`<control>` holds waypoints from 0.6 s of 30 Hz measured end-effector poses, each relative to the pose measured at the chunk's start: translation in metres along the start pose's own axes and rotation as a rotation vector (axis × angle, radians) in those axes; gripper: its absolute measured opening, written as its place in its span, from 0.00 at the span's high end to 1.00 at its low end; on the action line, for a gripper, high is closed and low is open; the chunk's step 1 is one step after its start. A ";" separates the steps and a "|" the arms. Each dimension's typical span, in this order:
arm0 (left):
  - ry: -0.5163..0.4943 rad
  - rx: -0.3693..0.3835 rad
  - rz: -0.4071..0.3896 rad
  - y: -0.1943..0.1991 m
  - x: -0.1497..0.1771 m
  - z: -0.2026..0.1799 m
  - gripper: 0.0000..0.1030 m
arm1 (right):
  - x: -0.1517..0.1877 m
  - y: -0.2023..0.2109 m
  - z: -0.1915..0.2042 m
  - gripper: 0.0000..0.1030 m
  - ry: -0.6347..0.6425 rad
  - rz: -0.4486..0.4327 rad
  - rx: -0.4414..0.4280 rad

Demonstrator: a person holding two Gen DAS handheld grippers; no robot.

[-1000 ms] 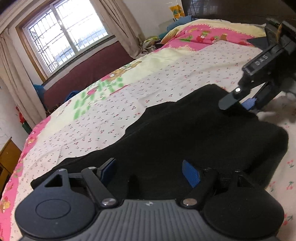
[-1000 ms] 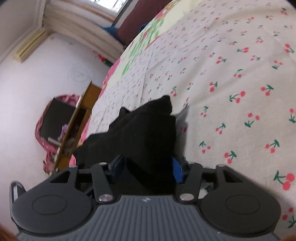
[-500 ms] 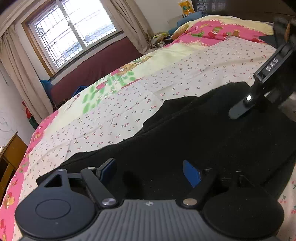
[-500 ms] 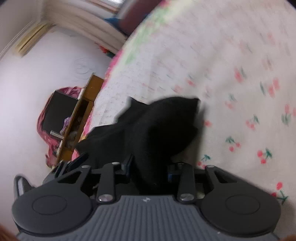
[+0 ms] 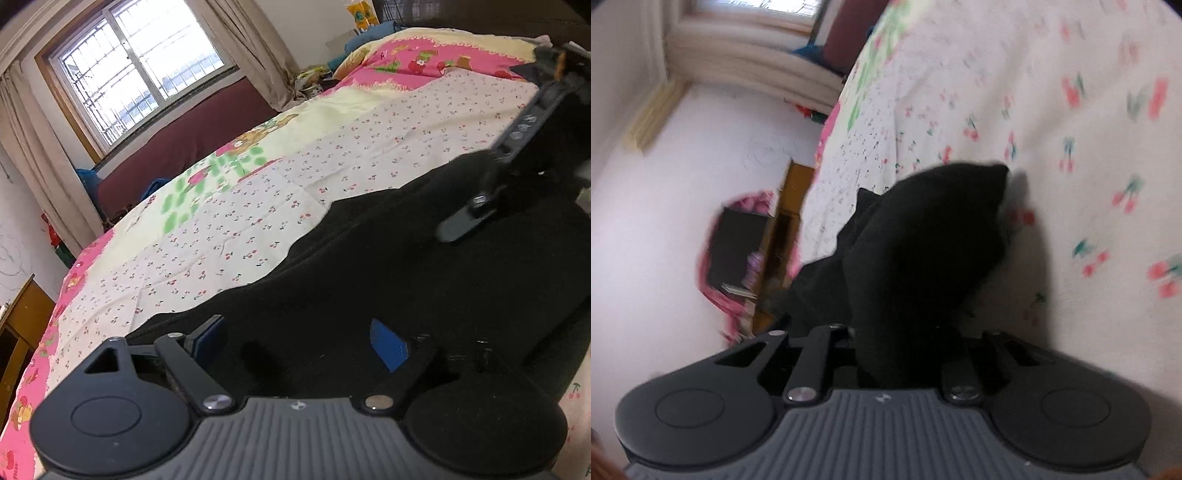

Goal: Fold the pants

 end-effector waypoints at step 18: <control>-0.036 0.156 0.083 0.009 -0.045 -0.075 0.50 | 0.023 0.098 0.008 0.86 -0.041 -0.072 -0.032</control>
Point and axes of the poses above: each gripper's, at about its wrist camera, not at the fingertips, and y roughly against the way its jaws point, z to its left, x to its underside, the point moved 4 cm from there along -y, roughly the way its jaws point, and after that the axes turned 4 degrees about z, right-handed, at the moved point
